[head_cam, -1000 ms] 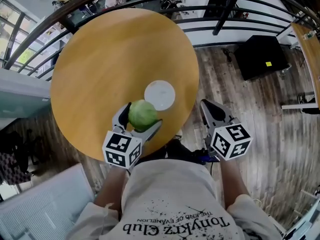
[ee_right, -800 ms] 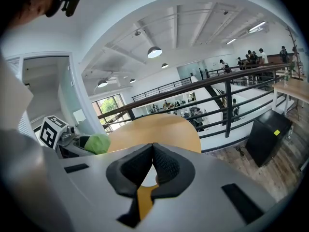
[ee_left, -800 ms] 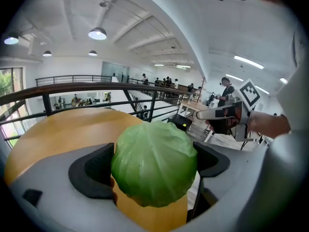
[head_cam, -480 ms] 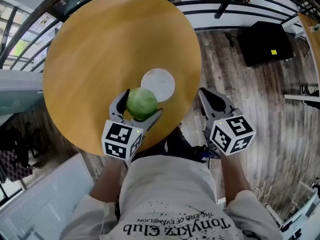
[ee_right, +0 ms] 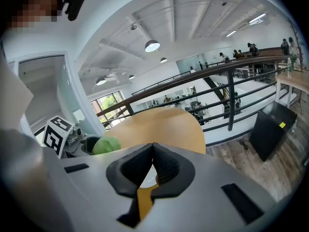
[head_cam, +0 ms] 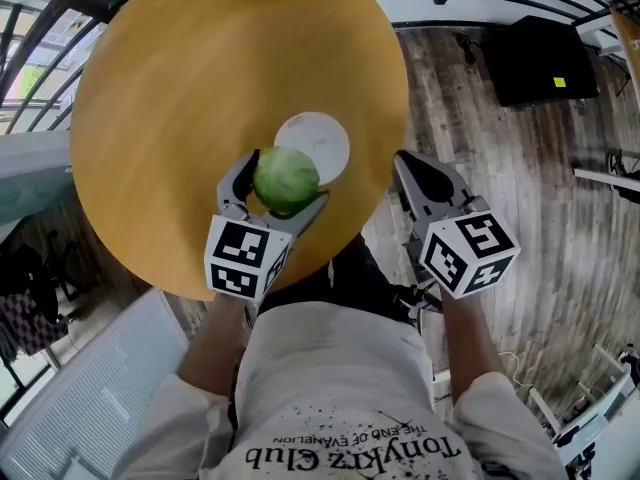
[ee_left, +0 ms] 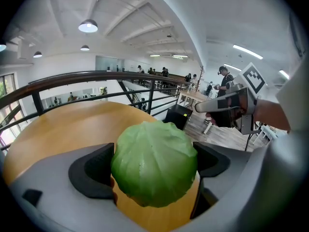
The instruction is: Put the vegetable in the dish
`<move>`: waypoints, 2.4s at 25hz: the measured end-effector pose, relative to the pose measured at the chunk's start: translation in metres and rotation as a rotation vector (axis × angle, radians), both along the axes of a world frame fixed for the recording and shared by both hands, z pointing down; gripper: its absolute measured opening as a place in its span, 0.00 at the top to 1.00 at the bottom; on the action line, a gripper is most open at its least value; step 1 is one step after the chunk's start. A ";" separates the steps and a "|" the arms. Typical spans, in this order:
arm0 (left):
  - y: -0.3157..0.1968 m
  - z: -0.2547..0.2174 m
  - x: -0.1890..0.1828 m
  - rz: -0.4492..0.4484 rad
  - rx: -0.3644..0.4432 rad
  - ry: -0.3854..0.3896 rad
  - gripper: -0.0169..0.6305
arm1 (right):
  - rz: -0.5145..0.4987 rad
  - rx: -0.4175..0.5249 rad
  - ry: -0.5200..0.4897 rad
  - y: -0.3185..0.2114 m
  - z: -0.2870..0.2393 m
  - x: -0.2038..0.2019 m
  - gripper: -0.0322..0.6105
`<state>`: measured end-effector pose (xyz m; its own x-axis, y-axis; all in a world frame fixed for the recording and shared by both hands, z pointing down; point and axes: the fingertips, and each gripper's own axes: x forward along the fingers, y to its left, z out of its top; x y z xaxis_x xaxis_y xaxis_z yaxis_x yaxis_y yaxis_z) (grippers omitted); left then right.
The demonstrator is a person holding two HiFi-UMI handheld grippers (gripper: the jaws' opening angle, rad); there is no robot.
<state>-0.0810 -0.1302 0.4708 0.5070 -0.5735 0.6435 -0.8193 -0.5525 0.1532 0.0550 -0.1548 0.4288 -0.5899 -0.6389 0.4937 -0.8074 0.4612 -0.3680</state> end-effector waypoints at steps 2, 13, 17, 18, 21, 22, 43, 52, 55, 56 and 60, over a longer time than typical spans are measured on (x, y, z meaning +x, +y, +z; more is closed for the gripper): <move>-0.006 0.008 0.001 0.002 -0.007 -0.008 0.20 | -0.003 -0.008 0.000 -0.003 0.006 -0.001 0.92; -0.029 0.057 0.003 0.026 -0.076 -0.061 0.20 | -0.012 -0.058 -0.012 -0.018 0.037 -0.011 0.92; -0.036 0.072 0.007 0.039 -0.088 -0.083 0.20 | -0.008 -0.064 -0.016 -0.023 0.043 -0.010 0.92; -0.037 0.076 0.008 0.044 -0.091 -0.092 0.20 | -0.008 -0.065 -0.015 -0.024 0.044 -0.010 0.92; -0.041 0.087 0.008 0.061 -0.101 -0.115 0.20 | -0.004 -0.069 -0.014 -0.026 0.047 -0.010 0.92; -0.042 0.089 0.008 0.065 -0.104 -0.119 0.20 | 0.000 -0.073 -0.015 -0.026 0.049 -0.009 0.92; -0.050 0.122 0.012 0.108 -0.153 -0.196 0.20 | 0.033 -0.117 -0.039 -0.030 0.065 -0.004 0.92; -0.052 0.137 0.016 0.142 -0.184 -0.231 0.20 | 0.037 -0.125 -0.044 -0.028 0.070 -0.004 0.92; -0.052 0.143 0.018 0.168 -0.194 -0.261 0.20 | 0.037 -0.126 -0.045 -0.028 0.070 -0.004 0.92; -0.052 0.145 0.018 0.174 -0.195 -0.272 0.20 | 0.037 -0.127 -0.046 -0.029 0.070 -0.004 0.92; -0.052 0.151 0.021 0.188 -0.200 -0.291 0.20 | 0.041 -0.127 -0.049 -0.028 0.071 -0.001 0.92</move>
<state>-0.0604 -0.1823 0.6222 0.3710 -0.3372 0.8653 -0.7319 -0.6796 0.0490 0.0536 -0.1829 0.4997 -0.5900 -0.5972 0.5434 -0.8043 0.3751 -0.4610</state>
